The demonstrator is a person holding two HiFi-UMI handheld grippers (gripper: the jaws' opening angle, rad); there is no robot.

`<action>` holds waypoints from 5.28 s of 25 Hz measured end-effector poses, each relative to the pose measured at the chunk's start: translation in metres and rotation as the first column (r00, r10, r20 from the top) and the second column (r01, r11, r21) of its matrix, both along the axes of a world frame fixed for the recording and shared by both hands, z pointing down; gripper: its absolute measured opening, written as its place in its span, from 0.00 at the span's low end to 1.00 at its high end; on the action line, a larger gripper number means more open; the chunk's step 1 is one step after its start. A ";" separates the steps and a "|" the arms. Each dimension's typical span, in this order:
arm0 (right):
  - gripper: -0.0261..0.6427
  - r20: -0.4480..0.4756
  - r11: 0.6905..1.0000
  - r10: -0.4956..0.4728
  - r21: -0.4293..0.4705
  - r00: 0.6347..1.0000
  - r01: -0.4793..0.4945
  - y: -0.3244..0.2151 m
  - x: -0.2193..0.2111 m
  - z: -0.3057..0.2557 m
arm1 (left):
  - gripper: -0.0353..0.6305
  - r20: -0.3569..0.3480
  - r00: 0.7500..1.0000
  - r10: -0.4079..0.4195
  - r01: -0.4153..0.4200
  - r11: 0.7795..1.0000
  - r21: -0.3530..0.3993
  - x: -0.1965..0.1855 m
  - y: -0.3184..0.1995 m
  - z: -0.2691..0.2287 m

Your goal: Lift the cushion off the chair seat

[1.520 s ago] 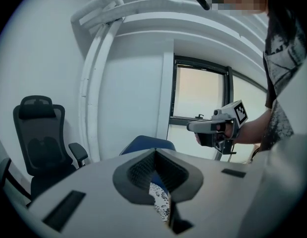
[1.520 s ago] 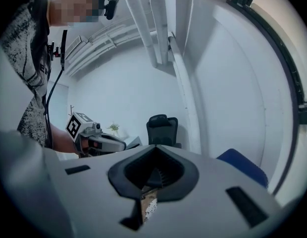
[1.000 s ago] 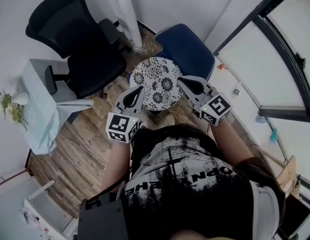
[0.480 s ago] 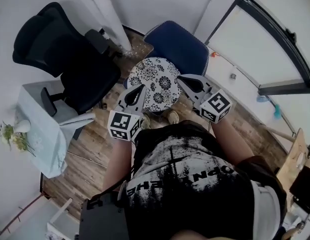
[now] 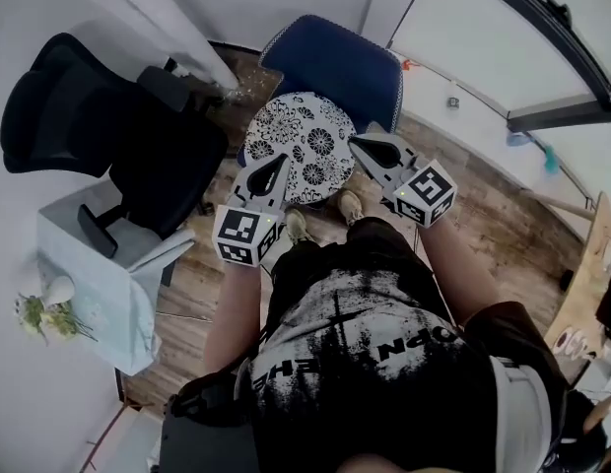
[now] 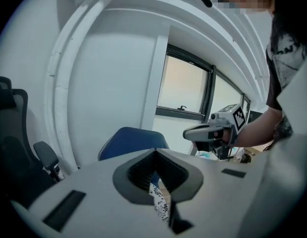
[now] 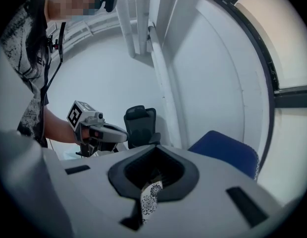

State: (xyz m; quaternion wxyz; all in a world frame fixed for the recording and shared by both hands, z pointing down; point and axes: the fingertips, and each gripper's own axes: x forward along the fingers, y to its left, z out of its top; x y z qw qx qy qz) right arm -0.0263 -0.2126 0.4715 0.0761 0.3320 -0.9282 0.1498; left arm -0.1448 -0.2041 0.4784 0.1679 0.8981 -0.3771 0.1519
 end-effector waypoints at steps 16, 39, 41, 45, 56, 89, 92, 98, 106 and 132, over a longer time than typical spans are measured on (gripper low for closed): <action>0.06 -0.181 0.953 0.163 -0.227 0.970 -0.202 -0.027 0.037 0.167 | 0.07 0.025 0.989 0.144 -0.139 0.981 -0.134 0.032 -0.033 0.084; 0.44 -0.464 0.741 0.163 -0.526 0.871 -0.418 -0.069 0.062 0.466 | 0.07 -0.040 0.988 0.150 -0.155 0.938 -0.311 0.038 -0.075 0.220; 0.44 -0.477 0.723 0.175 -0.532 0.861 -0.442 -0.068 0.065 0.477 | 0.07 -0.048 0.990 0.129 -0.138 0.936 -0.325 0.033 -0.076 0.226; 0.44 -0.501 0.686 0.160 -0.563 0.851 -0.461 -0.062 0.069 0.496 | 0.07 -0.023 0.992 0.124 -0.125 0.935 -0.332 0.024 -0.077 0.235; 0.10 -0.508 0.725 0.104 -0.550 0.855 -0.415 -0.058 0.058 0.488 | 0.07 0.013 0.989 0.144 -0.133 0.941 -0.312 0.019 -0.074 0.232; 0.09 -0.224 0.980 0.141 -0.109 0.964 -0.169 -0.089 0.001 0.070 | 0.07 -0.057 0.995 -0.078 0.076 0.996 -0.048 -0.049 -0.057 0.012; 0.09 -0.178 0.989 0.137 -0.032 0.975 -0.144 -0.090 0.000 0.021 | 0.07 -0.079 0.992 -0.096 0.096 0.995 -0.004 -0.052 -0.056 -0.013; 0.09 -0.102 0.989 0.110 0.108 0.989 -0.099 -0.083 -0.001 -0.057 | 0.07 -0.096 0.990 -0.099 0.107 0.990 0.091 -0.046 -0.052 -0.056; 0.09 -0.084 0.974 0.041 0.224 0.996 -0.022 -0.061 -0.001 -0.116 | 0.07 -0.117 0.987 -0.112 0.131 0.977 0.168 -0.036 -0.037 -0.094; 0.08 -0.057 0.965 -0.002 0.262 0.998 0.017 -0.050 0.002 -0.128 | 0.07 -0.108 0.986 -0.126 0.142 0.977 0.161 -0.025 -0.035 -0.094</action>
